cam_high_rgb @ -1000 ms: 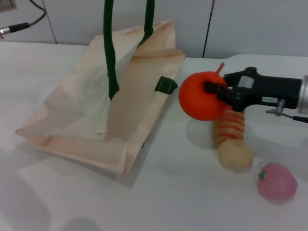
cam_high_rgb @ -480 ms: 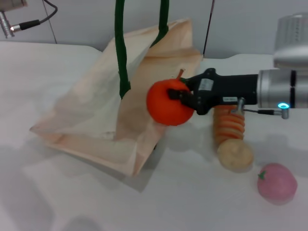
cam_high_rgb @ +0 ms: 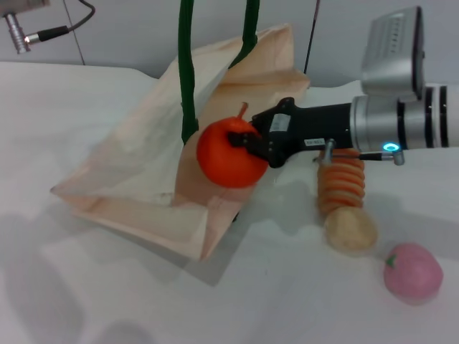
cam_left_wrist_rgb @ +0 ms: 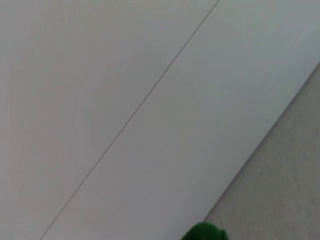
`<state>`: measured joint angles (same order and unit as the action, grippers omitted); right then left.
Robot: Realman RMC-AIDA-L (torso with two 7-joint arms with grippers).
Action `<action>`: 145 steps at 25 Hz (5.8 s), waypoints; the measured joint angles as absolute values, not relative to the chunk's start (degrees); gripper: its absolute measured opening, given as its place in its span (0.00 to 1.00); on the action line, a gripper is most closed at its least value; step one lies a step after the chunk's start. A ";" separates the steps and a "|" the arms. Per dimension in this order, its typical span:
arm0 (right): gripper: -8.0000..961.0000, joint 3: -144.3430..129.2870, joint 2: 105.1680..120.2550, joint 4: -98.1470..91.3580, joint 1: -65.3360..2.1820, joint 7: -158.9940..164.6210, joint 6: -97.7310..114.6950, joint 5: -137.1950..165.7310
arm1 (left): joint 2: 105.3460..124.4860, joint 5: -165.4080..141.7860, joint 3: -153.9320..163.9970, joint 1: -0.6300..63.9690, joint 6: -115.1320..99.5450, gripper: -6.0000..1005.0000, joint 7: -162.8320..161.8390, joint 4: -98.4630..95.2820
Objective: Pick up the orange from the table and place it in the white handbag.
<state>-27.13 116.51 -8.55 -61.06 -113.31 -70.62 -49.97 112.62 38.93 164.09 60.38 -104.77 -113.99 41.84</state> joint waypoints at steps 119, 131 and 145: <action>0.69 -27.47 116.32 -27.70 -40.33 -117.75 -64.31 -87.39 | 115.40 52.02 163.84 48.44 -89.65 0.59 -90.45 34.13; 0.69 -27.42 116.35 -15.45 -36.48 -141.67 -65.43 -110.94 | 116.43 61.57 163.37 43.15 -80.63 0.59 -62.94 21.52; 0.68 -27.34 116.42 -8.86 -34.70 -153.53 -63.64 -123.99 | 116.54 82.65 163.25 35.90 -74.55 0.58 -25.41 0.33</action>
<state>-27.34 116.42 -8.86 -34.70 -153.53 -63.64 -123.99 116.54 82.65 163.25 35.90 -74.55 -25.41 0.33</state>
